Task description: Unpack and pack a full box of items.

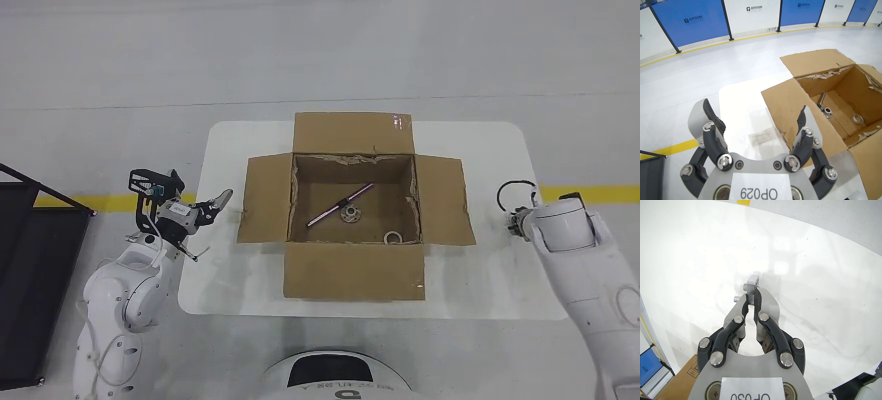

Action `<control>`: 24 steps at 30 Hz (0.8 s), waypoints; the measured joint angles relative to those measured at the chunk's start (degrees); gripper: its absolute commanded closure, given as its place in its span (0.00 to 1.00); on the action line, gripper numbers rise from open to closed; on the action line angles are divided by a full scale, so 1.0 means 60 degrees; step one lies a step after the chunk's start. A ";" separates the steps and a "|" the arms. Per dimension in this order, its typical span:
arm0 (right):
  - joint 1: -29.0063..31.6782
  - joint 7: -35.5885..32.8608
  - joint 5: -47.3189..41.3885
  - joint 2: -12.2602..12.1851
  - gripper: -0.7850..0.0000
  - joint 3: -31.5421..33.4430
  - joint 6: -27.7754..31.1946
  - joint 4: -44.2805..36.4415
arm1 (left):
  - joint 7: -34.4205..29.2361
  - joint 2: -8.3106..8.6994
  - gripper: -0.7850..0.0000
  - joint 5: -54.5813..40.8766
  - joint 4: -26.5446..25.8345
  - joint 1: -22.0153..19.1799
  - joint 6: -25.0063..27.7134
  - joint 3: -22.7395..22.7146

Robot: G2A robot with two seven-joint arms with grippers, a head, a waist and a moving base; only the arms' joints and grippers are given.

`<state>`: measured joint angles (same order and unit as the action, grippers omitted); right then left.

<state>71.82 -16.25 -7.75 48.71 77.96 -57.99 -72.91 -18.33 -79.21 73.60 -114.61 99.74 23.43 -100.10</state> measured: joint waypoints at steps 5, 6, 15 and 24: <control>-0.0294 -0.0231 0.0120 -0.0005 0.84 -0.0242 0.0000 0.0286 | 0.0000 0.0000 0.00 0.0000 0.0000 0.0000 0.0000 0.0000; -0.0326 -0.0251 0.0133 -0.0006 0.83 -0.0268 -0.0001 0.0315 | 0.0000 0.0000 0.00 0.0000 0.0000 0.0000 0.0000 0.0000; -0.0362 -0.0292 0.0166 -0.0043 0.62 -0.0283 -0.0002 0.0341 | 0.0000 0.0000 0.00 0.0000 0.0000 0.0000 0.0000 0.0000; 0.1387 0.1282 -0.0233 -0.0189 0.54 0.1508 -0.0001 -0.2686 | 0.0000 0.0000 0.00 0.0000 0.0000 0.0000 0.0000 0.0000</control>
<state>80.14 -8.55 -9.15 47.58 87.01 -58.00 -89.03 -18.33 -79.21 73.60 -114.61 99.74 23.43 -100.10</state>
